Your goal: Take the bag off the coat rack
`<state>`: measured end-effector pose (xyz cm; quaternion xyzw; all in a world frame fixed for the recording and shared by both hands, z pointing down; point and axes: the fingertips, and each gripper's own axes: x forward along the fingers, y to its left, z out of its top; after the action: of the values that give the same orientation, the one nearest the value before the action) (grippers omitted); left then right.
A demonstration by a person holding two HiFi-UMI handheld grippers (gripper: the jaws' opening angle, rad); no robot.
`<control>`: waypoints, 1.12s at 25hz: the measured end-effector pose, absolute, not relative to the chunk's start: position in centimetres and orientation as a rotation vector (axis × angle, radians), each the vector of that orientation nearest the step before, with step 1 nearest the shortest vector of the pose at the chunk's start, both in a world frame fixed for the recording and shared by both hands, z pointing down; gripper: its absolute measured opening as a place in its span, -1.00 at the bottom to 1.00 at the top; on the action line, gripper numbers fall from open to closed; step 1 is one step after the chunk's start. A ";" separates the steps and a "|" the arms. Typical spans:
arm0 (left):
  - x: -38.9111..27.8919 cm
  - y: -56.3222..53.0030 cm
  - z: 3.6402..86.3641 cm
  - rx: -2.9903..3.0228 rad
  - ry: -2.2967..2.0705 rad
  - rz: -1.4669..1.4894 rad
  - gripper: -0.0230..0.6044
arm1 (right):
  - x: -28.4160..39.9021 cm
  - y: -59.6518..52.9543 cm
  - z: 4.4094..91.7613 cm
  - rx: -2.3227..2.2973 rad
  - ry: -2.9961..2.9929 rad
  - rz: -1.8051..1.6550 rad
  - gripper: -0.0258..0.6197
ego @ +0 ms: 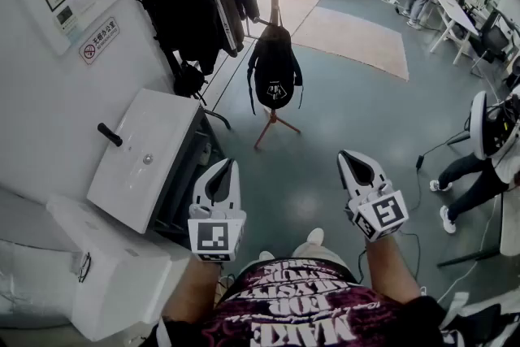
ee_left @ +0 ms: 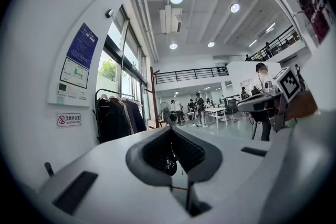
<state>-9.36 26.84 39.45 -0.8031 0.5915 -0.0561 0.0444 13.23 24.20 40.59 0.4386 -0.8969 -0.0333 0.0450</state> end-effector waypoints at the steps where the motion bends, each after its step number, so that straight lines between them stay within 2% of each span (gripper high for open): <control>1: -9.5 27.0 39.4 -2.450 1.811 -0.167 -0.91 | 13.1 24.3 40.6 1.329 -2.743 -0.097 -0.91; 10: -11.1 27.5 40.3 -2.424 1.883 -0.172 -0.90 | 12.6 25.1 41.0 1.311 -2.723 -0.026 -0.89; 13: -10.7 27.9 40.9 -2.462 1.854 -0.185 -0.86 | 13.1 25.3 41.6 1.328 -2.698 0.008 -0.68; 15: -10.6 28.0 41.4 -2.488 1.834 -0.204 -0.70 | 13.1 25.5 42.1 1.339 -2.685 0.031 -0.59; 21: -10.8 27.7 42.7 -2.509 1.839 -0.226 -0.64 | 14.2 25.5 43.2 1.385 -2.644 0.075 -0.45; 28: -10.4 24.4 44.7 -2.508 1.876 -0.286 -0.62 | 15.6 22.7 44.6 1.410 -2.647 0.130 -0.44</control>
<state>-10.44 24.43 44.68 -0.7974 0.5966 -0.0908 -0.0016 15.62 22.71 44.55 0.4687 -0.8796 0.0431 0.0698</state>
